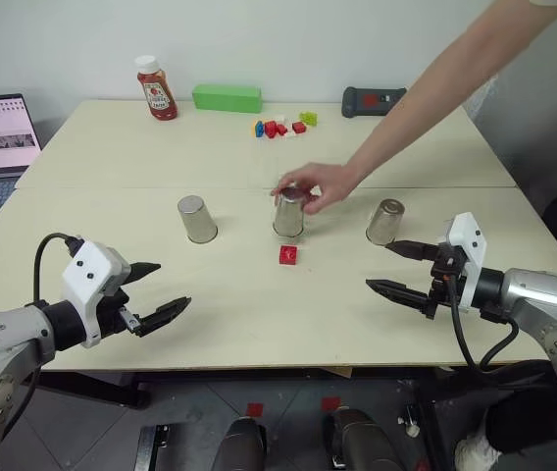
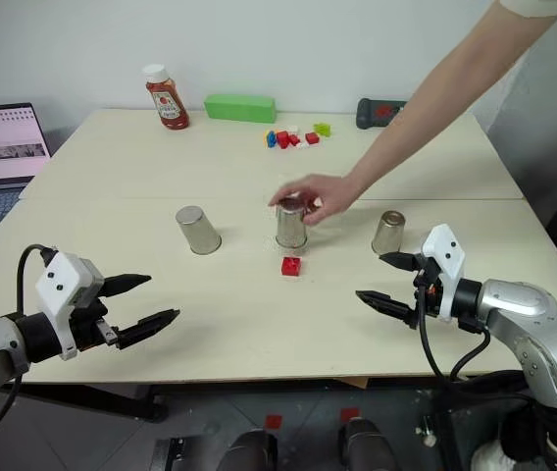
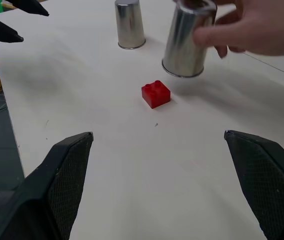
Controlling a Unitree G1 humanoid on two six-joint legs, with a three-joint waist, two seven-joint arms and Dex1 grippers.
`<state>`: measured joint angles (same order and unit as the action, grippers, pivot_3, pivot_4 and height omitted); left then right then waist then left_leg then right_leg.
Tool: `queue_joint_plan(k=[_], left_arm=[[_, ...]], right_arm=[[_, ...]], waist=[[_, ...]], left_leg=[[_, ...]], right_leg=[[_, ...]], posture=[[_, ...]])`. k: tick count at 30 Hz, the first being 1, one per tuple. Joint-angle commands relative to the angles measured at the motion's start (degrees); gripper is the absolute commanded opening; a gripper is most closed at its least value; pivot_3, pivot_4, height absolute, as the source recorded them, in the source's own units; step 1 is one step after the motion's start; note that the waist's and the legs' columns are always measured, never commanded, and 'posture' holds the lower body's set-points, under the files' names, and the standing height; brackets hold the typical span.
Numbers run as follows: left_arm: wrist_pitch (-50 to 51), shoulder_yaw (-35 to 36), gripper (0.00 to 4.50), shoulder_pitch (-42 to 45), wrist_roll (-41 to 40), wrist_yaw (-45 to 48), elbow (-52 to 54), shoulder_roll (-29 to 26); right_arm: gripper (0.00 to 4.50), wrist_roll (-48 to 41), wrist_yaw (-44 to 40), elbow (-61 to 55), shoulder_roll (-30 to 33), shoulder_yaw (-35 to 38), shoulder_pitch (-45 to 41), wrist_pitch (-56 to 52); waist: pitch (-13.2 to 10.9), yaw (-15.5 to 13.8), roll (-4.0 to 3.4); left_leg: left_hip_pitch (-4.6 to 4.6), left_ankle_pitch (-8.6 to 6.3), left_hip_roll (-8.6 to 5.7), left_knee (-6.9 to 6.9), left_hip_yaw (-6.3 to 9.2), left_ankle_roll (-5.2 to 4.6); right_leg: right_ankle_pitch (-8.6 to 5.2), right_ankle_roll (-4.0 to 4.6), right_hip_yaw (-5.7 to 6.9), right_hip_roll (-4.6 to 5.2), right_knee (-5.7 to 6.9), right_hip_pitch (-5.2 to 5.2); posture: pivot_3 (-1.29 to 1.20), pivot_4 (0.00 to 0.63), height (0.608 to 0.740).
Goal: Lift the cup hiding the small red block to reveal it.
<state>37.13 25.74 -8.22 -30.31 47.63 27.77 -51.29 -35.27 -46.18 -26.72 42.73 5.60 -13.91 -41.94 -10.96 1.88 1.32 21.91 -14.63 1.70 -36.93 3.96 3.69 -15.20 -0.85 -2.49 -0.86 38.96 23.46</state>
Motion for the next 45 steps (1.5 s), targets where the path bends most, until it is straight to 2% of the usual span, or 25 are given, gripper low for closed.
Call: queue_joint_plan(k=[1, 23, 34, 40, 45], left_arm=[[-0.08, 1.46, 4.5, 0.49, -0.33, -0.28, 1.82, -0.64], [-0.65, 0.88, 4.5, 1.22, 0.24, 0.62, 0.72, -1.36], [0.24, -2.0, 4.5, 5.61, -1.35, 0.3, 1.11, -0.5], [0.5, -4.64, 4.5, 9.04, -2.27, 0.42, 1.1, -0.52], [0.86, -7.45, 4.5, 11.54, -2.57, 0.84, 1.72, -0.67]], right_arm=[[4.47, -0.2, -0.08, -1.21, 0.53, 0.59, -0.62, 0.66], [4.47, 0.34, 0.09, -1.13, 0.07, 0.01, -0.54, 1.09], [4.47, 0.14, 1.45, -1.16, -1.54, 0.09, -0.62, 0.82], [4.47, 1.34, 5.0, -0.15, -3.76, 0.0, -0.55, 0.73], [4.47, 5.99, 9.43, 3.46, -6.41, -2.41, -3.33, 2.28]], waist=[[0.0, 0.0, 0.0], [0.0, 0.0, 0.0], [0.0, 0.0, 0.0], [0.0, 0.02, 0.0], [0.0, 0.07, 0.0]], left_leg=[[0.0, 0.0, 0.0, 0.0, 0.0, 0.0], [0.0, 0.0, 0.0, 0.01, 0.0, 0.0], [0.01, 0.0, 0.0, 0.01, 0.0, 0.0], [0.02, 0.0, 0.0, 0.01, 0.0, 0.0], [0.02, 0.0, -0.01, 0.01, -0.01, 0.0]], right_leg=[[0.0, 0.0, 0.0, 0.0, 0.0, 0.0], [0.0, 0.01, 0.0, 0.0, 0.0, 0.01], [0.0, 0.0, 0.01, 0.0, 0.0, 0.01], [0.0, -0.01, 0.0, 0.0, 0.0, 0.01], [0.01, -0.01, -0.02, 0.0, 0.0, 0.01]], posture=[[0.0, 0.15, 0.74], [0.0, 0.15, 0.74], [0.0, 0.15, 0.74], [0.0, 0.15, 0.74], [0.0, 0.15, 0.74]])
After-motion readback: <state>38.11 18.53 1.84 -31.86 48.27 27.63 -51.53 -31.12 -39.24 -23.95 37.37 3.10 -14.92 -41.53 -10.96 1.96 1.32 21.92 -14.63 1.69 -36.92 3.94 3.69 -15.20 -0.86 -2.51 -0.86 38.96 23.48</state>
